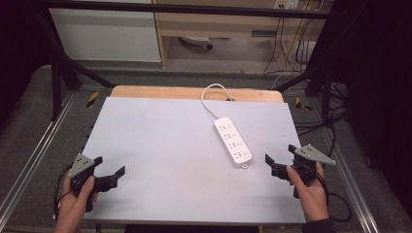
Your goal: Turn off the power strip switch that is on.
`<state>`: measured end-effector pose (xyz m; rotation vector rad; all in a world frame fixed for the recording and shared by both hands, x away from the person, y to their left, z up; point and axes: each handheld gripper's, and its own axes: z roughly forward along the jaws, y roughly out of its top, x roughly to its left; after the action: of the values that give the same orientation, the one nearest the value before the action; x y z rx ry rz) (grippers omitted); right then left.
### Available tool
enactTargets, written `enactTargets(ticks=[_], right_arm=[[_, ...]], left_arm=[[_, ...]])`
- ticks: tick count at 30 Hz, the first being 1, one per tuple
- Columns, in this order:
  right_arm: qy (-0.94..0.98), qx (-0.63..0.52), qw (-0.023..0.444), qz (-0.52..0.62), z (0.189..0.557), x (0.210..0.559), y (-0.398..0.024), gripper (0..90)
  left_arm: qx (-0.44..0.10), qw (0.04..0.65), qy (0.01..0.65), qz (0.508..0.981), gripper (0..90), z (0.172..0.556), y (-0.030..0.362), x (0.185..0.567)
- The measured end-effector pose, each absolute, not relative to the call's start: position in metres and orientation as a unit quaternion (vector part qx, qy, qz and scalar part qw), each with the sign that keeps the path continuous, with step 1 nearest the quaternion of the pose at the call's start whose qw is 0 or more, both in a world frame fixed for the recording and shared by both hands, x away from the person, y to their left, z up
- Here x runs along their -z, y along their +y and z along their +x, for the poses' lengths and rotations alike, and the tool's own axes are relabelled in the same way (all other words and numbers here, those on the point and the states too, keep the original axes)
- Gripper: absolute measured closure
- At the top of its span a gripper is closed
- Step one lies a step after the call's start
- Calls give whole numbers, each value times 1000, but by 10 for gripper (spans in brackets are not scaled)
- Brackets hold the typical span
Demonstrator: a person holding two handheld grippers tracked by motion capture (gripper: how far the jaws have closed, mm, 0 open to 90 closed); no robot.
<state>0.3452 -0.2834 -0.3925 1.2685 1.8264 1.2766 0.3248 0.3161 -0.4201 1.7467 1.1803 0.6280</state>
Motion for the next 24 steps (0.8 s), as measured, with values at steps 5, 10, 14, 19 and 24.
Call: enactTargets(ticks=[5, 10, 14, 19, 24], right_arm=[[685, -470, 281, 481, 340, 403, -289, 41], [685, -465, 278, 487, 335, 411, -294, 41], [685, -463, 278, 490, 332, 417, -296, 41], [691, -456, 275, 489, 328, 425, -296, 41], [697, -452, 270, 487, 327, 431, -293, 41]], left_arm=[[-254, 453, 478, 709, 59, 325, 315, 420], [-254, 454, 477, 708, 59, 325, 315, 420], [-254, 454, 477, 709, 59, 324, 315, 420], [-254, 454, 476, 709, 59, 324, 315, 420], [-255, 454, 476, 709, 59, 324, 315, 420]])
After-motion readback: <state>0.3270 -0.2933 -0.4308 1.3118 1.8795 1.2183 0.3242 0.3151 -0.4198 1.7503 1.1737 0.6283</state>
